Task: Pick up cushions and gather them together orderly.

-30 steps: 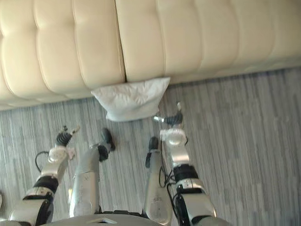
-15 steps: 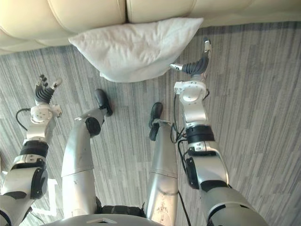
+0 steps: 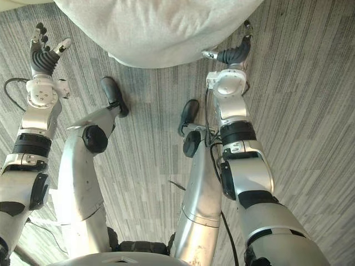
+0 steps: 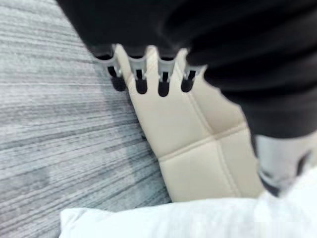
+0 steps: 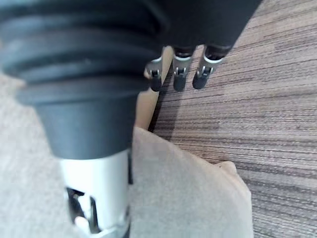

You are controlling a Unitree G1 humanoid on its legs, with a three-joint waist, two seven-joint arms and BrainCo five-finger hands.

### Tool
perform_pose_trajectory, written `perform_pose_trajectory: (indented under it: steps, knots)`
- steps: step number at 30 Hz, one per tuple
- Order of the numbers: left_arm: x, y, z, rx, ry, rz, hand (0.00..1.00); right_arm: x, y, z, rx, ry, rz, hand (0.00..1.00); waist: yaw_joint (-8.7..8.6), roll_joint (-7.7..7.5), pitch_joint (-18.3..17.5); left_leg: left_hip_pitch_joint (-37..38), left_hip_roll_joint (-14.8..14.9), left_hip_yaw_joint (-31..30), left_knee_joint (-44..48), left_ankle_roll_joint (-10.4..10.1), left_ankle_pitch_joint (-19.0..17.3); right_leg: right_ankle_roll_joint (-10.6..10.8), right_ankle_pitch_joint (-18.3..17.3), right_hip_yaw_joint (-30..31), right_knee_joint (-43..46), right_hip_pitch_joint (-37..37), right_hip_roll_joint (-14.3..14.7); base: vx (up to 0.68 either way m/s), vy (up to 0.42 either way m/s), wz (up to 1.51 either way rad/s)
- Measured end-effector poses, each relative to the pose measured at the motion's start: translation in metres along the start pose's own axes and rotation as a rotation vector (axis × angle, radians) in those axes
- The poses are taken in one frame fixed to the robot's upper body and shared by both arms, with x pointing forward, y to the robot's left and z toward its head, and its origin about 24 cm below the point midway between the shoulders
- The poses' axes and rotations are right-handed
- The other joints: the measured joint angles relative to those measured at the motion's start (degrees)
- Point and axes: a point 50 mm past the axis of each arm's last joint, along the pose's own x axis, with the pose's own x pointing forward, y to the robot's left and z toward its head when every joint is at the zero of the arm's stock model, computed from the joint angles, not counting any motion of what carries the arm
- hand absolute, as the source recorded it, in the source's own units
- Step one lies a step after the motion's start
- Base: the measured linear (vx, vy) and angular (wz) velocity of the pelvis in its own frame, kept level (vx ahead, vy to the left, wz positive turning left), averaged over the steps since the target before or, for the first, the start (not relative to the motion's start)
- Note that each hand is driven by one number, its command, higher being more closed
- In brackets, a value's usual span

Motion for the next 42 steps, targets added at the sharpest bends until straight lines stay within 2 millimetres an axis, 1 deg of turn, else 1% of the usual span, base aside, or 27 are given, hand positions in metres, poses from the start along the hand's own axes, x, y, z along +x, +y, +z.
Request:
perform_pose_trajectory:
  steps: [2,3,6,7,8,9,11,12,13,14,17,19,22,26,27,30,32,33,35,38,39,41,42]
  knots:
    - [-0.001,-0.005,0.003,0.013,-0.013,-0.009,0.0,0.001,0.005,0.005,-0.001,-0.008,0.01,0.0,0.17,0.01,-0.01,0.01,-0.07,0.0,-0.02,0.0,0.0,-0.1,-0.06,0.02,0.02,0.0,-0.03,-0.01,0.007,0.02]
    - [-0.001,-0.011,0.006,0.033,-0.029,-0.025,0.0,0.0,0.011,0.01,-0.001,-0.023,0.024,0.0,0.25,0.01,-0.02,0.04,-0.22,0.0,-0.13,-0.04,0.0,-0.15,-0.09,0.02,0.02,-0.01,-0.06,-0.03,0.027,0.04]
    - [-0.002,-0.023,0.011,0.057,-0.052,-0.059,0.0,-0.003,0.02,0.014,0.008,-0.031,0.042,0.0,0.09,0.02,-0.05,0.25,-0.5,0.05,-0.28,-0.08,0.03,-0.18,-0.1,0.13,0.01,0.05,-0.02,-0.03,0.027,0.02]
    - [-0.002,-0.032,0.016,0.063,-0.069,-0.08,0.0,-0.005,0.024,0.014,0.014,-0.029,0.042,1.0,0.05,0.04,-0.07,0.48,-0.7,0.13,-0.45,-0.12,0.07,-0.19,-0.09,0.22,-0.06,0.16,0.0,-0.03,0.027,0.01]
    - [-0.003,-0.036,0.02,0.064,-0.081,-0.088,0.0,-0.006,0.026,0.015,0.016,-0.03,0.047,1.0,-0.02,0.04,-0.07,0.61,-0.76,0.13,-0.58,-0.17,0.11,-0.19,-0.09,0.23,-0.16,0.28,0.01,-0.03,0.026,0.02]
    - [-0.004,-0.043,0.027,0.066,-0.111,-0.108,1.0,-0.008,0.03,0.016,0.007,-0.041,0.061,1.0,-0.26,0.03,-0.13,0.85,-0.87,0.15,-1.02,-0.2,0.28,-0.23,-0.04,0.22,-0.46,0.47,0.02,-0.03,0.025,0.0]
    - [-0.008,-0.057,0.041,0.087,-0.179,-0.15,1.0,-0.014,0.04,0.024,0.027,-0.062,0.084,1.0,-0.72,0.04,-0.14,1.42,-0.88,0.23,-1.88,-0.26,0.63,-0.47,0.24,0.02,-1.36,1.01,0.19,-0.04,0.025,-0.03]
    - [-0.009,-0.06,0.043,0.093,-0.191,-0.158,1.0,-0.015,0.041,0.027,0.033,-0.072,0.08,1.0,-0.83,0.04,-0.14,1.67,-0.85,0.3,-2.2,-0.37,0.72,-0.38,0.44,-0.03,-1.75,1.24,0.23,-0.03,0.018,-0.07]
    - [-0.01,-0.063,0.044,0.098,-0.195,-0.165,1.0,-0.016,0.042,0.03,0.038,-0.081,0.079,1.0,-0.83,0.07,-0.16,1.91,-0.77,0.26,-2.27,-0.23,0.87,-0.35,0.64,-0.1,-2.11,1.53,0.33,-0.03,0.024,-0.12]
    - [-0.012,-0.07,0.044,0.099,-0.185,-0.171,1.0,-0.021,0.048,0.036,0.046,-0.11,0.093,1.0,-1.11,0.07,-0.16,2.56,-0.64,0.3,-2.73,-0.09,0.99,-0.34,0.89,-0.17,-2.72,2.19,0.55,-0.03,0.022,-0.12]
    - [-0.017,-0.078,0.042,0.145,-0.188,-0.183,1.0,-0.029,0.052,0.044,0.065,-0.153,0.088,1.0,-1.28,0.07,-0.18,3.76,-0.54,0.28,-3.57,-0.24,1.21,-0.32,1.29,-0.45,-4.26,3.54,1.21,-0.03,0.014,-0.07]
    - [-0.017,-0.078,0.042,0.17,-0.195,-0.172,1.0,-0.033,0.053,0.052,0.075,-0.191,0.072,1.0,-1.35,0.14,-0.26,4.24,-0.42,0.14,-4.08,-0.28,1.23,-0.37,1.48,-0.88,-5.26,4.35,1.36,-0.03,0.02,-0.07]
    - [-0.019,-0.078,0.045,0.169,-0.202,-0.164,1.0,-0.034,0.051,0.058,0.086,-0.205,0.043,1.0,-1.61,0.14,-0.27,4.8,-0.39,-0.16,-4.4,-0.31,1.21,-0.38,1.58,-1.47,-6.23,5.57,1.37,-0.03,0.023,-0.03]
    - [-0.019,-0.076,0.045,0.167,-0.205,-0.141,1.0,-0.034,0.049,0.061,0.063,-0.234,0.026,1.0,-1.97,0.15,-0.41,6.34,-0.65,-0.1,-5.44,-0.31,1.22,-0.29,1.99,-1.61,-7.68,7.17,1.48,-0.02,0.017,-0.01]
    - [-0.019,-0.076,0.046,0.164,-0.206,-0.136,1.0,-0.036,0.045,0.063,0.07,-0.251,0.022,1.0,-2.06,0.15,-0.41,6.78,-0.3,0.06,-5.61,-0.34,1.23,-0.29,2.03,-1.68,-7.83,7.53,1.49,-0.02,0.01,-0.06]
    - [-0.018,-0.074,0.046,0.162,-0.208,-0.122,1.0,-0.045,0.04,0.063,0.098,-0.283,0.024,1.0,-2.08,0.14,-0.41,8.16,0.02,-0.02,-6.0,-0.55,1.2,-0.29,2.02,-1.74,-8.44,8.98,1.87,-0.02,0.001,-0.05]
    - [-0.019,-0.074,0.047,0.157,-0.211,-0.119,1.0,-0.048,0.04,0.065,0.11,-0.294,0.026,1.0,-2.12,0.14,-0.41,9.33,0.25,-0.03,-6.39,-0.78,1.22,-0.32,2.03,-1.78,-8.89,10.09,2.14,-0.02,-0.008,-0.06]
    - [-0.021,-0.074,0.047,0.149,-0.217,-0.119,1.0,-0.052,0.039,0.063,0.117,-0.3,0.029,1.0,-2.17,0.09,-1.1,9.81,0.31,-0.1,-6.9,-1.03,1.36,-0.44,2.1,-1.87,-9.34,10.6,2.23,-0.01,-0.008,-0.03]
    - [-0.023,-0.073,0.054,0.127,-0.244,-0.116,1.0,-0.056,0.037,0.065,0.13,-0.319,0.028,1.0,-2.29,0.06,-1.6,10.96,0.43,-0.09,-7.99,-1.56,1.79,-0.8,2.39,-2.34,-10.37,11.65,2.33,-0.01,-0.014,-0.04]
    - [-0.034,-0.072,0.058,0.088,-0.28,-0.121,1.0,-0.068,0.034,0.054,0.153,-0.318,0.038,1.0,-2.5,0.03,-3.75,12.56,0.47,-0.22,-9.9,-1.96,2.4,-0.99,2.72,-3.19,-12.36,13.63,2.67,0.0,-0.005,-0.01]
    - [-0.036,-0.071,0.059,0.074,-0.287,-0.118,1.0,-0.071,0.034,0.051,0.161,-0.308,0.043,1.0,-2.65,0.03,-3.74,13.99,0.59,-0.17,-10.35,-2.06,2.57,-0.89,2.88,-3.33,-12.96,15.13,2.88,0.0,0.0,0.0]
    - [-0.04,-0.072,0.054,0.048,-0.262,-0.114,1.0,-0.077,0.038,0.04,0.166,-0.271,0.066,1.0,-2.71,-0.02,-4.15,16.76,0.68,-0.11,-11.41,-2.35,2.76,-0.86,3.05,-3.39,-14.23,17.95,3.19,0.01,-0.01,-0.02]
    - [-0.045,-0.073,0.051,0.019,-0.247,-0.108,1.0,-0.085,0.038,0.033,0.182,-0.26,0.082,1.0,-2.75,-0.05,-5.31,18.2,0.42,-0.12,-12.55,-2.67,2.99,-0.88,3.22,-3.5,-15.24,19.27,3.26,0.0,0.0,0.0]
